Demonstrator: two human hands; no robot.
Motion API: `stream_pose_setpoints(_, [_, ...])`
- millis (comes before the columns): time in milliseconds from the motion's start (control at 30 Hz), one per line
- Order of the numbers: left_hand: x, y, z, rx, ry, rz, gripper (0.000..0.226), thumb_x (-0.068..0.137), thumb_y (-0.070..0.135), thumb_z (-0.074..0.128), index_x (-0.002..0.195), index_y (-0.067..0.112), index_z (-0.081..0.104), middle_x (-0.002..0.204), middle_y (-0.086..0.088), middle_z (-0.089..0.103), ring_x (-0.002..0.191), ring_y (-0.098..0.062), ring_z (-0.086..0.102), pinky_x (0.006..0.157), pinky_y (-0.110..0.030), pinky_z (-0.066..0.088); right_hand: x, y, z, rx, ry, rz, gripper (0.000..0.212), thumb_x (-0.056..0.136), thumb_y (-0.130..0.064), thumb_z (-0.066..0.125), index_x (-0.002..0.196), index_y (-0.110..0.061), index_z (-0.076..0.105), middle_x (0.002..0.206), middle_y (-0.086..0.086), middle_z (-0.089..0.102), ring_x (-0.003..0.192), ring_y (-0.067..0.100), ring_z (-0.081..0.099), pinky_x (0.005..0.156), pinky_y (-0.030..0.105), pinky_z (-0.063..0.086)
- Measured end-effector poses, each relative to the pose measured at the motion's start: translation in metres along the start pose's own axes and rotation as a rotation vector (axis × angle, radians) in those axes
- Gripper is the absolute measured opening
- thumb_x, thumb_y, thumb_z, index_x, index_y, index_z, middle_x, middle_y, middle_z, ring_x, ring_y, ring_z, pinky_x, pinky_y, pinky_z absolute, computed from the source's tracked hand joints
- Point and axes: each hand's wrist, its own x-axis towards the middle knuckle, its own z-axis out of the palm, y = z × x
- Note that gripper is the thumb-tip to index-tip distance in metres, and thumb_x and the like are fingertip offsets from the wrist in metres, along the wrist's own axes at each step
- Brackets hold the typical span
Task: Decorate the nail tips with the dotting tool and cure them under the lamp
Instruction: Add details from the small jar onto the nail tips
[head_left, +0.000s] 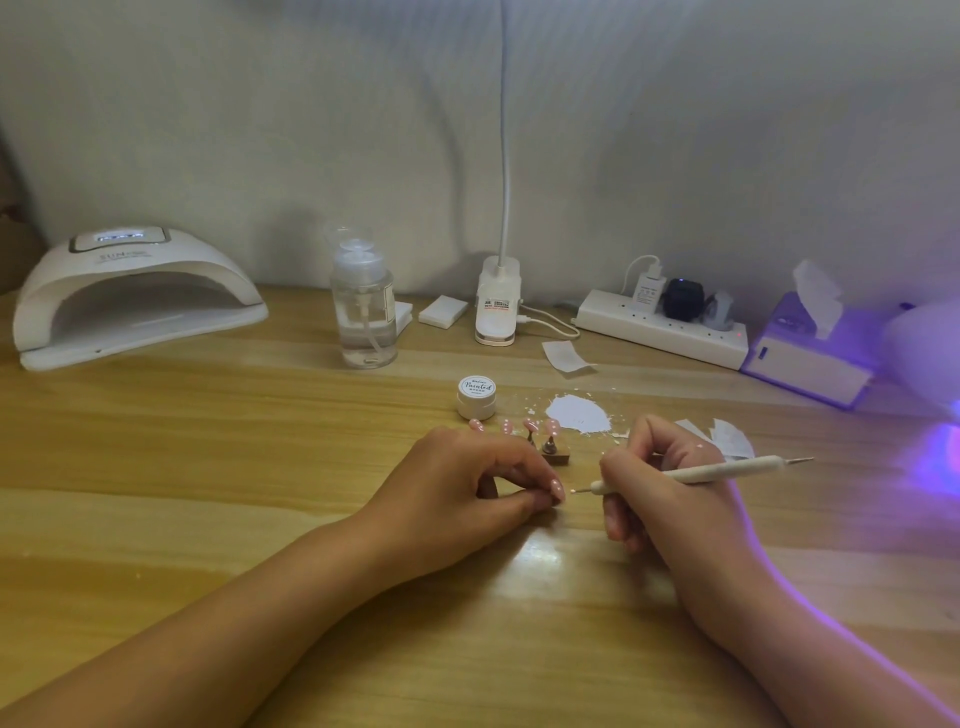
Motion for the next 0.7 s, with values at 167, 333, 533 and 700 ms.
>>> stream_pose_setpoints(167, [-0.0001, -0.0009, 0.0003, -0.008, 0.004, 0.007, 0.009, 0.083, 0.007, 0.077, 0.089, 0.014, 0.078, 0.086, 0.008, 0.076, 0.056, 0.023, 0.053, 0.051, -0.001, 0.035, 0.0012, 0.0023, 0.0014, -0.033, -0.032, -0.007, 0.026, 0.08, 0.005, 0.057, 0.063, -0.008, 0.044, 0.044, 0.016, 0.055, 0.036, 0.017, 0.044, 0.038, 0.021, 0.037])
stream_pose_setpoints(333, [0.0, -0.0016, 0.0006, -0.007, 0.009, 0.017, 0.01, 0.083, 0.007, 0.077, 0.09, 0.015, 0.078, 0.086, 0.008, 0.077, 0.056, 0.023, 0.053, 0.051, -0.002, 0.035, 0.0024, 0.005, 0.0003, -0.028, -0.04, -0.008, 0.028, 0.08, 0.005, 0.058, 0.061, -0.011, 0.045, 0.045, 0.019, 0.056, 0.037, 0.018, 0.046, 0.038, 0.022, 0.037])
stream_pose_setpoints(533, [-0.0006, -0.0018, 0.0009, 0.009, 0.018, 0.019, 0.008, 0.083, 0.009, 0.077, 0.089, 0.014, 0.078, 0.086, 0.009, 0.077, 0.055, 0.021, 0.054, 0.051, -0.002, 0.035, 0.0029, 0.0074, 0.0004, -0.058, -0.065, -0.014, 0.03, 0.08, 0.0, 0.061, 0.058, -0.015, 0.047, 0.047, 0.017, 0.058, 0.04, 0.016, 0.049, 0.041, 0.021, 0.038])
stream_pose_setpoints(700, [-0.0003, -0.0012, 0.0011, 0.023, 0.02, 0.028, 0.01, 0.083, 0.009, 0.077, 0.088, 0.017, 0.077, 0.087, 0.01, 0.077, 0.05, 0.014, 0.054, 0.051, -0.002, 0.034, 0.0017, 0.0043, -0.0026, 0.085, 0.02, -0.037, 0.04, 0.086, 0.001, 0.056, 0.053, -0.019, 0.045, 0.041, 0.009, 0.05, 0.036, 0.012, 0.042, 0.037, 0.019, 0.034])
